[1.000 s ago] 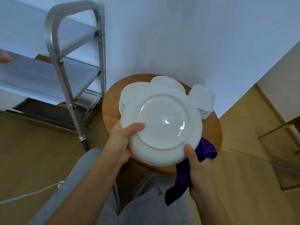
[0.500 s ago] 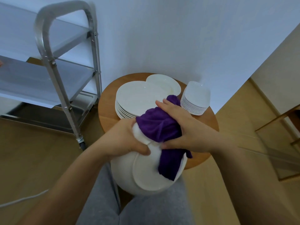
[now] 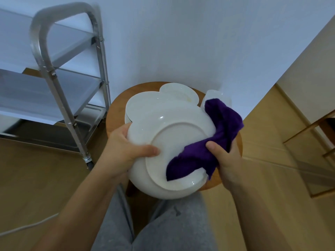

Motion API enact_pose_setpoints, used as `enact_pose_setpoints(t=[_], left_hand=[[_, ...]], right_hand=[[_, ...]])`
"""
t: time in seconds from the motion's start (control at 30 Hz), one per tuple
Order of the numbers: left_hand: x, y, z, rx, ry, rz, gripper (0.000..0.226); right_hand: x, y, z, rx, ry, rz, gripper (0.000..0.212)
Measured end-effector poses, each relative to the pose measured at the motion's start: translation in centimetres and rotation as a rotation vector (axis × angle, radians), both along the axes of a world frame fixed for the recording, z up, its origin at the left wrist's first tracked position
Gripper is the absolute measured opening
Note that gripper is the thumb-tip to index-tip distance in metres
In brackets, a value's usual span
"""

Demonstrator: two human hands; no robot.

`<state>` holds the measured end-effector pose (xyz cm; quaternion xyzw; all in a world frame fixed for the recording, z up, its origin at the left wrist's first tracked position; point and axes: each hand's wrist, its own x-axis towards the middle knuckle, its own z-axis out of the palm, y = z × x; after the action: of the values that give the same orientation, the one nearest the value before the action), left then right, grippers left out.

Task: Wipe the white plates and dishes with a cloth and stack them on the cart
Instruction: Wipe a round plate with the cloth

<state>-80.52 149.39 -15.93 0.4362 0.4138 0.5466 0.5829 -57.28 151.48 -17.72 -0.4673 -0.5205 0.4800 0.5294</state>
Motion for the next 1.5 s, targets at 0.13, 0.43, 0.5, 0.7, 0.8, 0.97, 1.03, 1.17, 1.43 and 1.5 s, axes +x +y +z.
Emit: enact_pose_setpoints(t=[0.13,0.43,0.5,0.7,0.8,0.97,1.03,1.17,1.43,1.5], left_hand=[[1.7,-0.1,-0.1,-0.045,-0.189,0.151,0.056],[1.7,-0.7,-1.1,-0.033,-0.475,-0.130,0.058],[-0.1,0.1,-1.0,-0.150,-0.600,-0.339,0.052],[-0.3,1.4,-1.4,-0.296,-0.447,-0.225,0.029],[-0.2,1.1,-1.8,-0.312,-0.465,-0.186,0.025],[1.6,0.9,-1.9,-0.286,-0.519,-0.050,0.041],[3.0,0.6,-1.9,-0.301,-0.497,0.043,0.045],[5.1,0.4,-2.0,-0.383,-0.456,0.137,0.017],[4.1,-1.7,-1.5,-0.098,-0.064,-0.033,0.029],[4.3,-2.0,-1.5,-0.055,-0.061,-0.110,0.023]], right_hand=[[-2.0,-1.2,-1.2,0.023,0.226,-0.286,0.094],[-2.6,-0.7,-0.2,-0.072,0.519,-0.260,0.072],[-0.8,-0.2,0.5,-0.095,0.391,-0.146,0.058],[-0.4,0.3,0.3,-0.200,0.252,-0.091,0.062],[-0.5,-0.5,-0.5,-0.154,0.153,-0.141,0.056],[-2.7,-2.5,-2.8,-0.077,0.062,-0.282,0.064],[-4.0,-3.2,-3.4,-0.065,0.103,-0.350,0.065],[-7.9,-5.2,-4.8,-0.067,-0.003,-0.373,0.097],[-5.5,-0.3,-1.0,-0.161,-0.020,-0.278,0.079],[-5.7,0.6,-0.2,-0.130,-0.139,-0.220,0.072]])
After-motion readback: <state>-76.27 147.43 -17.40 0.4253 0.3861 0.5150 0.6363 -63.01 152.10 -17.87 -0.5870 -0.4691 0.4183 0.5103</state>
